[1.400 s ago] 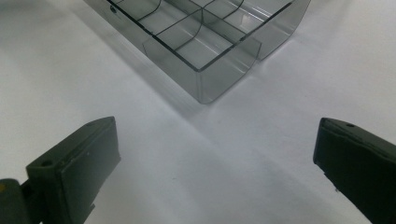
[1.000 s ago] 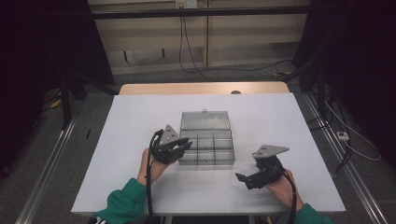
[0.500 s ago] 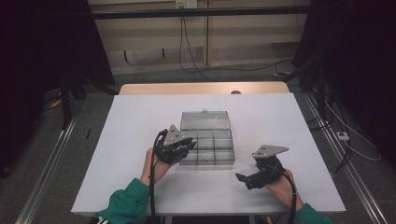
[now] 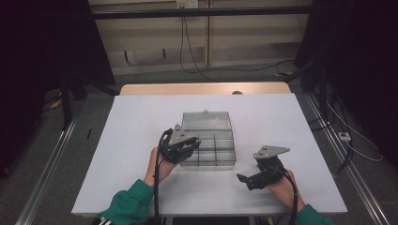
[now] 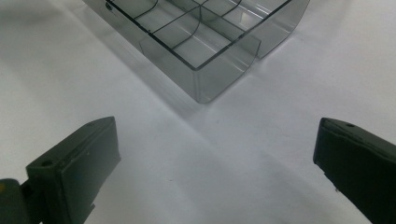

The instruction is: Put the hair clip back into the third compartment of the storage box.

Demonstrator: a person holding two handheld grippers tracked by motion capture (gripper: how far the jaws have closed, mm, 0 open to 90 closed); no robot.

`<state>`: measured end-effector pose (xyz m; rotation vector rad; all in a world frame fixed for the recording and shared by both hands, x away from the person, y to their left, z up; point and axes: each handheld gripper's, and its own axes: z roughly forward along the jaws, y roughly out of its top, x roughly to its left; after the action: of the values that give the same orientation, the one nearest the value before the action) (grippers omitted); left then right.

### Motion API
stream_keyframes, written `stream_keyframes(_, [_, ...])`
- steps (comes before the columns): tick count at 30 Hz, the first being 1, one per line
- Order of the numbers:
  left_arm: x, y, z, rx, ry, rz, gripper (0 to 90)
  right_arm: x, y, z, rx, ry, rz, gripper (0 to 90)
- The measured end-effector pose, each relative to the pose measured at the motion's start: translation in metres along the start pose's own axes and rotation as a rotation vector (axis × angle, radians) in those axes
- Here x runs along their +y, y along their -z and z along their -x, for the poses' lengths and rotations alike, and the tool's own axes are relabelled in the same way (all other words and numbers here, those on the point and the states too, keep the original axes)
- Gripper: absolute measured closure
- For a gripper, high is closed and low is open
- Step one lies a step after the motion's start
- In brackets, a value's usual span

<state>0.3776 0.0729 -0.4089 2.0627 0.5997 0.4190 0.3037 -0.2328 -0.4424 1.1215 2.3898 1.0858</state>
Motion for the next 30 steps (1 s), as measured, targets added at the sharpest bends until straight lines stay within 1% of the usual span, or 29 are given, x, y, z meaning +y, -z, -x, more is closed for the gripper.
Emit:
stream_keyframes(5, [0.002, -0.004, 0.001, -0.005, -0.001, 0.005, 77.6, 0.0, 0.001, 0.0, -0.003, 0.001, 0.001, 0.1])
stream_keyframes(6, [0.003, -0.005, 0.002, -0.005, 0.007, 0.002, 77.6, 0.0, 0.001, 0.0, -0.003, 0.0, 0.0, 0.2])
stream_keyframes(7, [0.003, -0.006, 0.003, -0.007, 0.003, 0.003, 77.6, -0.001, 0.001, 0.0, -0.005, 0.001, 0.0, 0.2])
stream_keyframes(8, [0.004, -0.007, 0.003, 0.005, -0.006, 0.009, 77.6, 0.0, 0.001, 0.0, -0.006, 0.001, 0.0, 0.2])
stream_keyframes(9, [0.005, -0.007, 0.004, 0.001, -0.013, 0.009, 77.6, 0.0, 0.001, 0.0, -0.007, 0.002, 0.001, 0.2])
stream_keyframes(10, [0.006, -0.008, 0.005, -0.002, -0.004, 0.01, 77.6, 0.0, 0.001, 0.0, -0.007, 0.003, 0.001, 0.2])
stream_keyframes(12, [0.008, -0.011, 0.005, -0.001, -0.011, 0.016, 77.6, -0.001, 0.001, 0.0, -0.006, 0.0, 0.0, 0.2])
stream_keyframes(13, [0.008, -0.012, 0.006, -0.007, -0.006, 0.015, 77.6, -0.001, 0.001, 0.0, -0.007, 0.001, -0.001, 0.2])
stream_keyframes(14, [0.009, -0.013, 0.006, -0.009, -0.011, 0.007, 77.6, -0.001, 0.001, 0.0, -0.008, 0.002, 0.0, 0.2])
stream_keyframes(17, [0.01, -0.017, 0.008, -0.014, -0.01, 0.012, 77.6, -0.001, 0.001, 0.0, -0.009, 0.0, 0.001, 0.2])
stream_keyframes(18, [0.011, -0.018, 0.008, -0.01, -0.018, 0.013, 77.6, -0.001, 0.001, 0.0, -0.009, 0.001, 0.003, 0.2])
stream_keyframes(20, [0.011, -0.019, 0.009, -0.013, -0.011, 0.014, 77.6, -0.001, 0.001, 0.0, -0.009, 0.001, 0.002, 0.2])
stream_keyframes(21, [0.012, -0.021, 0.009, -0.012, -0.016, 0.018, 77.6, -0.001, 0.001, 0.0, -0.009, 0.001, 0.0, 0.2])
stream_keyframes(24, [0.012, -0.023, 0.01, -0.014, -0.022, 0.011, 77.5, -0.001, 0.001, 0.0, -0.008, 0.001, -0.001, 0.2])
stream_keyframes(25, [0.012, -0.024, 0.011, -0.017, -0.018, 0.009, 77.6, -0.001, 0.001, 0.0, -0.008, 0.001, 0.0, 0.2])
stream_keyframes(27, [0.013, -0.026, 0.012, -0.016, -0.026, 0.006, 77.6, -0.001, 0.001, 0.0, -0.008, 0.001, 0.0, 0.2])
stream_keyframes(29, [0.014, -0.027, 0.013, -0.023, -0.022, 0.008, 77.6, -0.001, 0.001, 0.0, -0.007, 0.001, -0.001, 0.2])
stream_keyframes(30, [0.015, -0.028, 0.013, -0.02, -0.028, 0.002, 77.5, -0.001, 0.001, 0.0, -0.007, 0.001, -0.001, 0.2])
